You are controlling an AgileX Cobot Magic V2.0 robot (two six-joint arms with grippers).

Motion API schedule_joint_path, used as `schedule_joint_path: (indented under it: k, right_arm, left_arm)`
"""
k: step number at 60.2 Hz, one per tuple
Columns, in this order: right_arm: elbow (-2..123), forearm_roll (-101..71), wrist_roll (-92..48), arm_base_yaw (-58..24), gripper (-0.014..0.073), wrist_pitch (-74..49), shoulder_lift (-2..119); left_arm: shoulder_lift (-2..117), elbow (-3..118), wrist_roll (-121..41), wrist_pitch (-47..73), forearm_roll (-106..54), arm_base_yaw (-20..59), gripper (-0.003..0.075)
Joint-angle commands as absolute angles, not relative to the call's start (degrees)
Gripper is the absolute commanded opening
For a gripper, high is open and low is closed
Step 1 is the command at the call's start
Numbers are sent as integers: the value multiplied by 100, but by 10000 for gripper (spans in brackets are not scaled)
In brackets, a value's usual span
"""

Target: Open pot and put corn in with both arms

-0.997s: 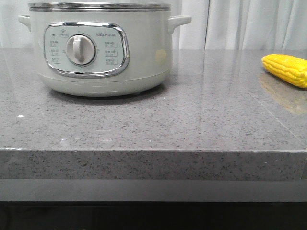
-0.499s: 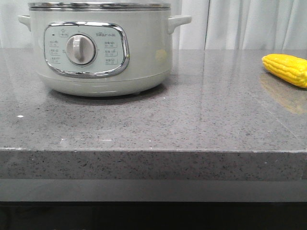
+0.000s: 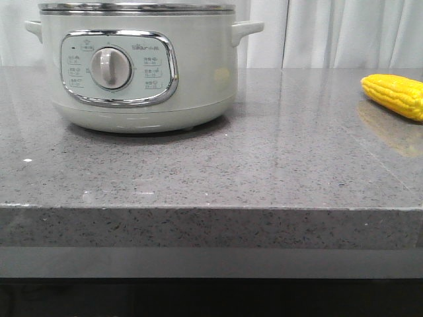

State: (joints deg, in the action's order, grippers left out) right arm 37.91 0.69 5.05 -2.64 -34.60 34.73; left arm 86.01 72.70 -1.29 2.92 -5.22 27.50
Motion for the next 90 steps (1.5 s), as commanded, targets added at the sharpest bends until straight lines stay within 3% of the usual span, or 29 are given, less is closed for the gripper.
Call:
schedule_joint_path:
  k: [1,27,43,57,90]
  right_arm:
    - [3939,84,452,-240,654,-3091,3523]
    - [3939,84,452,-240,654,-3098,3523]
    - [3939,84,452,-240,654,-3098,3523]
    - [3939,84,452,-240,654,-3098,3523]
    - [3939,84,452,-240,654,-3098,3523]
  left_arm:
    - [8668,7684,-135,-175,-571,2799,544]
    - [9364,7959,-135,-348,-635,2750,538]
    - [9372,7959,-135,-348,-635,2750,296]
    - [9372,7959,-135,-359,-635,2750,160]
    - [8851,8583,-135,-551,-635,2760,148]
